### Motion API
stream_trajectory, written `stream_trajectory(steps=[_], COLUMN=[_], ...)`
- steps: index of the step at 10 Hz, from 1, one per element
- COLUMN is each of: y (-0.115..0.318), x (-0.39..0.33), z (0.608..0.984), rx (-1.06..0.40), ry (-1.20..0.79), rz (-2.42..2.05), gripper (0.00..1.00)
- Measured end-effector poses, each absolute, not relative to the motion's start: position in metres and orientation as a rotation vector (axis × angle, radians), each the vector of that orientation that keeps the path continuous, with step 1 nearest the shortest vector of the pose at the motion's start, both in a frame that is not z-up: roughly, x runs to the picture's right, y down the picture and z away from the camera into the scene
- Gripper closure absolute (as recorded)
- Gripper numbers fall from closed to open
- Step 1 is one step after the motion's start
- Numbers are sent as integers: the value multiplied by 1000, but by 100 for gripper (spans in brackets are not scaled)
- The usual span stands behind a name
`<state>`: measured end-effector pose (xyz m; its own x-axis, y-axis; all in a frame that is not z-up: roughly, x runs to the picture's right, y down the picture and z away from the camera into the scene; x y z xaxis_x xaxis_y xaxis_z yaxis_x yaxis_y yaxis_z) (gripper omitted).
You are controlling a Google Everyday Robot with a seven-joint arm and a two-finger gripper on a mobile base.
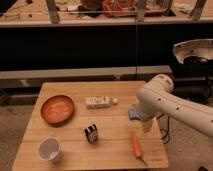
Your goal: Knock the eraser over
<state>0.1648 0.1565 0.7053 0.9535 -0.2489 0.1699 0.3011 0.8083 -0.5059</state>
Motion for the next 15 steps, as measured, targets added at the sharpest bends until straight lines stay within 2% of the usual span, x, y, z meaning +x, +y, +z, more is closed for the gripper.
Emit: stream_trajectory(steps=[7,15], y=[175,185], x=[113,86], z=[716,728], rx=[-557,-571], ry=[-181,-252], rz=[-425,-497], gripper=[20,20])
